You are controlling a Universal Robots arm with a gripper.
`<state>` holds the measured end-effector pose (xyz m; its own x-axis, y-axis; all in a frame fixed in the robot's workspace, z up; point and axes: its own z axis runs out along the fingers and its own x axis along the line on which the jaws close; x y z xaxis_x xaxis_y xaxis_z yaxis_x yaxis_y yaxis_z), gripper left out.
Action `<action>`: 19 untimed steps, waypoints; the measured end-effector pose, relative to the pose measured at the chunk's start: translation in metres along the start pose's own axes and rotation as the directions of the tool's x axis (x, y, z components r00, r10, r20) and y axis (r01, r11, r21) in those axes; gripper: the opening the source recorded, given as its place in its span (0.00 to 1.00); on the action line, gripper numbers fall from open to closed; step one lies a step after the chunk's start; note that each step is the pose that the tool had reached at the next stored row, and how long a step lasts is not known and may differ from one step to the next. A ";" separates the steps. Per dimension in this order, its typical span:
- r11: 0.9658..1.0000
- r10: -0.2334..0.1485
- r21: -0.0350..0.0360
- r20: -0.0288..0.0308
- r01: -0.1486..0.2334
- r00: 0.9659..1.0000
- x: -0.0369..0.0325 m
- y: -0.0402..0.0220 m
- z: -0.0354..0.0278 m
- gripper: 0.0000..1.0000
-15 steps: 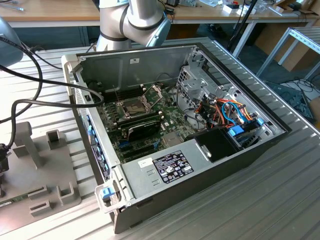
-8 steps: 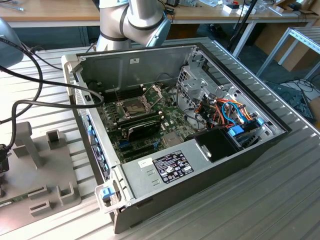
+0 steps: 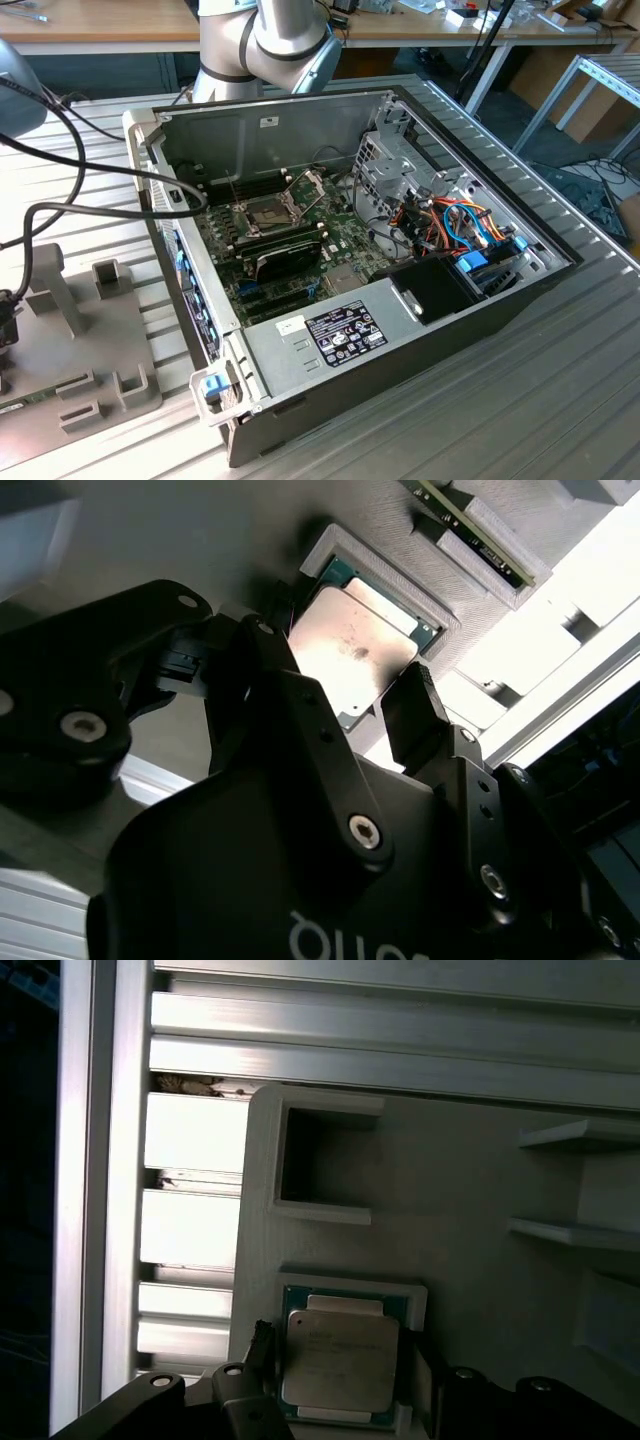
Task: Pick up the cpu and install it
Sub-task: 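Pick up the cpu and move it towards the insertion slot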
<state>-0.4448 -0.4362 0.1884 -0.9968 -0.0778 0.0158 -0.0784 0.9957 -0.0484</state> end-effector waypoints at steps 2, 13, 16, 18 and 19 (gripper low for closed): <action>1.000 0.000 0.000 0.000 0.000 1.000 0.0001 0.0000 0.0002 0.63; 1.000 0.007 0.000 0.000 -0.007 1.000 0.0001 0.0001 0.0003 0.63; 1.000 0.015 0.000 -0.001 -0.015 1.000 0.0001 0.0000 0.0003 0.63; 1.000 0.015 0.000 -0.001 -0.015 1.000 0.0001 0.0001 0.0004 0.63; 1.000 0.015 0.000 -0.001 -0.015 1.000 0.0001 0.0001 0.0004 0.63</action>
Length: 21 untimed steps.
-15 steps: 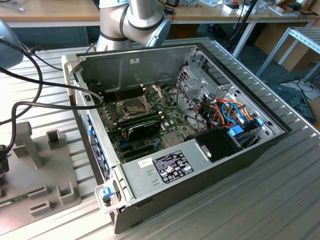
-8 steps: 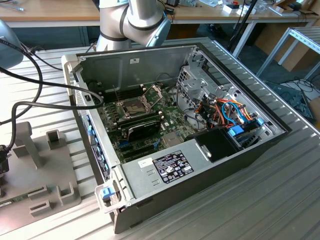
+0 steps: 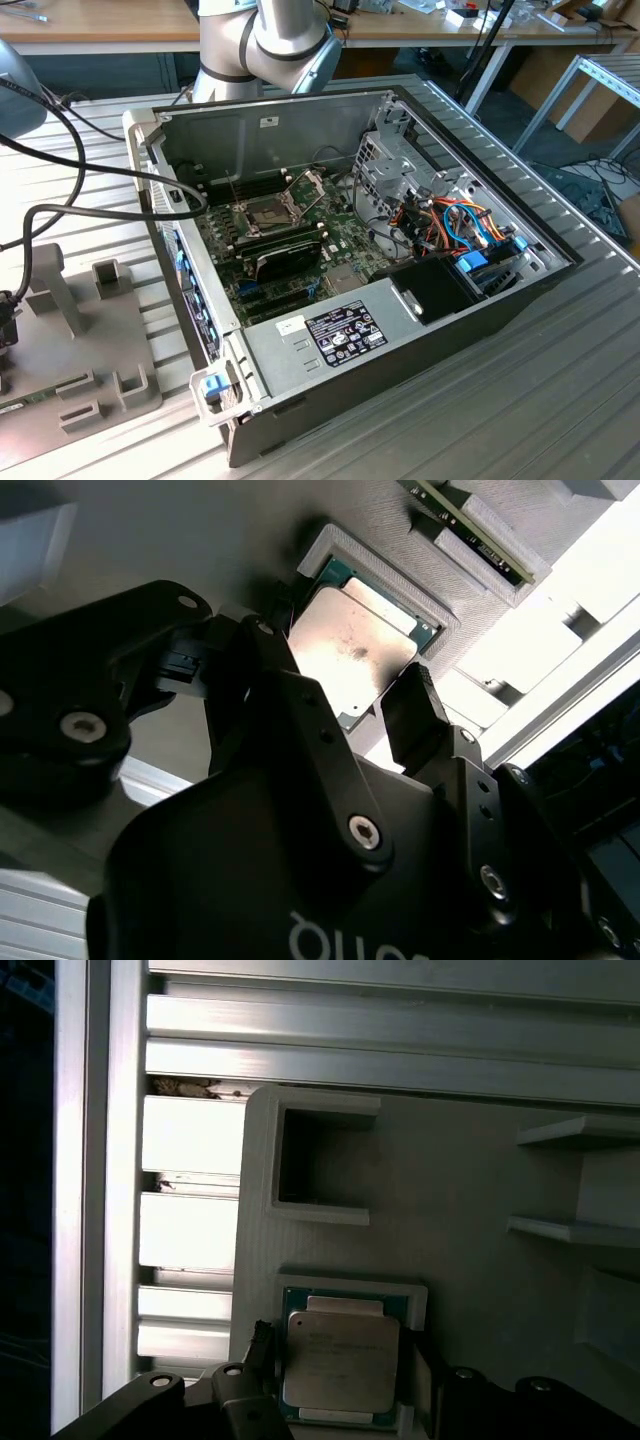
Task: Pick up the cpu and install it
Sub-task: 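Pick up the cpu and move it towards the insertion slot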
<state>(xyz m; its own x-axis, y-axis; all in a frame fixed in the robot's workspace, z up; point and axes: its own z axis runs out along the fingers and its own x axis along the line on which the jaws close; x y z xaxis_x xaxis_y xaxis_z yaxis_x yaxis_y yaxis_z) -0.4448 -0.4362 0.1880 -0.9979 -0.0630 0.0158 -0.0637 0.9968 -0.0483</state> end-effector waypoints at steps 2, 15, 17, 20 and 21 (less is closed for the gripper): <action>1.000 0.000 0.000 0.000 0.000 1.000 0.0000 0.0000 0.0000 0.63; 1.000 0.017 0.000 -0.001 -0.017 1.000 0.0000 0.0001 -0.0001 0.63; 1.000 0.019 0.000 -0.001 -0.019 1.000 0.0000 0.0001 -0.0001 0.63; 1.000 0.020 0.000 -0.001 -0.020 1.000 0.0001 0.0001 -0.0001 0.63; 1.000 0.021 0.000 -0.001 -0.021 1.000 0.0000 0.0001 -0.0001 0.63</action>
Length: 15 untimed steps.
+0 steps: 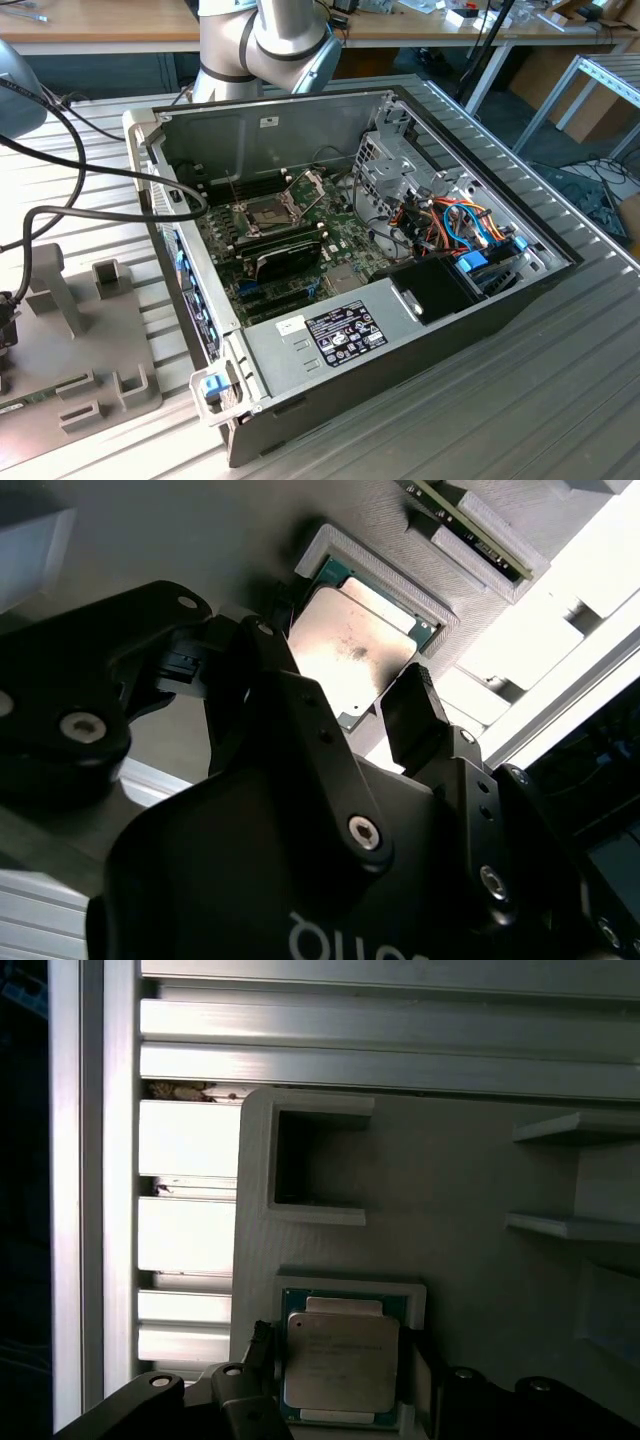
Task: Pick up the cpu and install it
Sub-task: 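Pick up the cpu and move it towards the insertion slot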
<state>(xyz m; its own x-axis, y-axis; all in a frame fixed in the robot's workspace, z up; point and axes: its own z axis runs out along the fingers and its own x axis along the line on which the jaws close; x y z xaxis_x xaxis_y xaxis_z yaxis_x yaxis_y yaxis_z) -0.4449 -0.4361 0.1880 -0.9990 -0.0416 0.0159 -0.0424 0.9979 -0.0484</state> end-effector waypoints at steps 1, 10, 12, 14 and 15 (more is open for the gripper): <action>1.000 0.001 0.000 0.000 -0.001 1.000 0.0000 0.0000 0.0000 0.63; 1.000 0.001 0.000 0.000 -0.001 1.000 0.0000 -0.0001 -0.0025 0.63; 1.000 0.001 0.000 0.000 -0.001 1.000 0.0000 -0.0001 -0.0027 0.63; 1.000 0.002 0.000 0.000 -0.002 1.000 0.0000 -0.0001 -0.0027 0.63; 1.000 0.005 0.000 0.000 -0.005 1.000 0.0001 -0.0001 -0.0027 0.63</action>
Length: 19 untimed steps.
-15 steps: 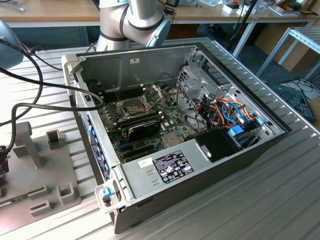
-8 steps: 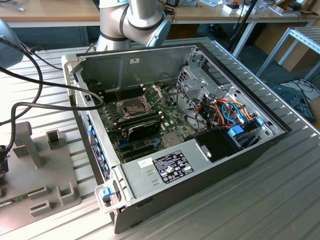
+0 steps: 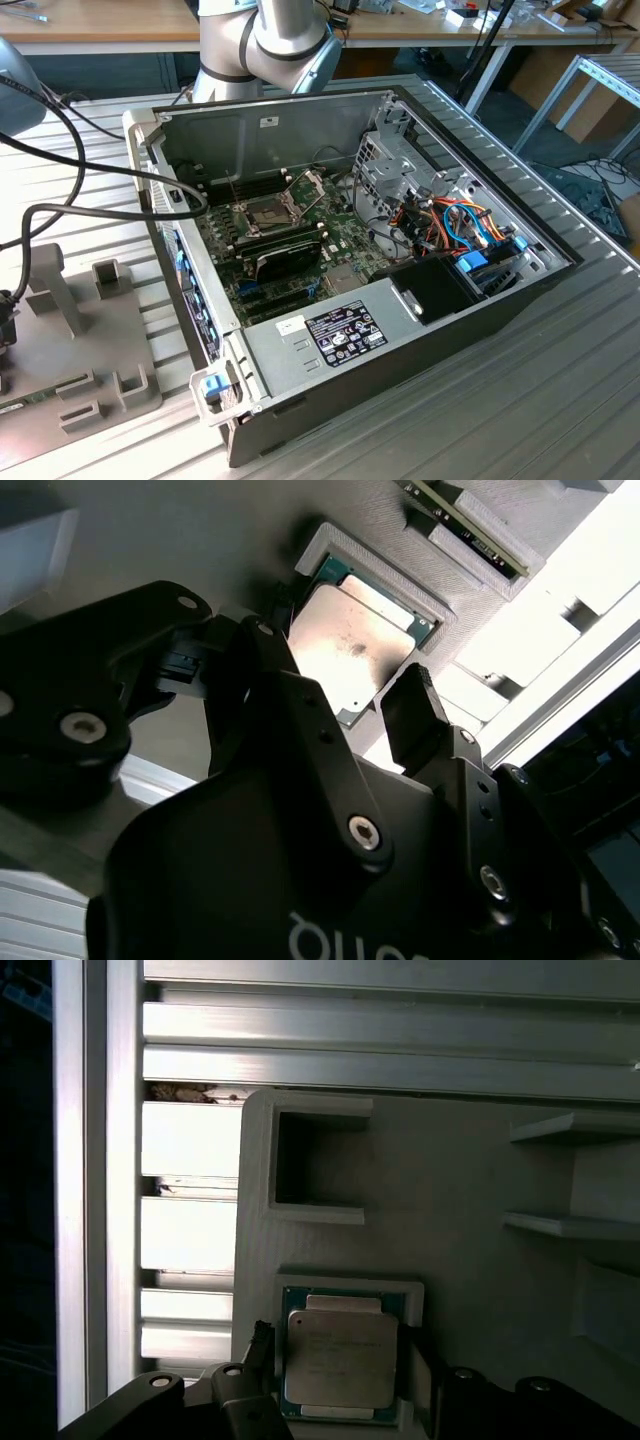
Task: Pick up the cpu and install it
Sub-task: 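Pick up the cpu and move it towards the insertion slot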
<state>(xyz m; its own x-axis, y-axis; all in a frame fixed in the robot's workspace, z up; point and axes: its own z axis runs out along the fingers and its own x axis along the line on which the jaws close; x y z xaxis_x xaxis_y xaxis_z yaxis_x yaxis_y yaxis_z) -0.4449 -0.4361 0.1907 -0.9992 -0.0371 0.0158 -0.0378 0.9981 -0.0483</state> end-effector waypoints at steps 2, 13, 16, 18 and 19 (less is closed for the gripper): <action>1.000 0.007 0.000 0.000 -0.007 1.000 -0.0001 -0.0002 0.0000 0.63; 1.000 0.022 0.000 -0.001 -0.022 1.000 -0.0007 -0.0003 0.0010 0.63; 1.000 0.023 0.000 -0.001 -0.023 1.000 -0.0007 -0.0003 0.0010 0.63; 1.000 0.024 0.000 -0.001 -0.024 1.000 -0.0006 -0.0003 0.0010 0.63; 1.000 0.024 0.000 -0.001 -0.024 1.000 -0.0006 -0.0003 0.0010 0.63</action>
<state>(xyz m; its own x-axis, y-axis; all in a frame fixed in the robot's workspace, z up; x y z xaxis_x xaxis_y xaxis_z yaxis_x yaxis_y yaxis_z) -0.4442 -0.4364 0.1898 -0.9998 -0.0134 0.0159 -0.0142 0.9987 -0.0483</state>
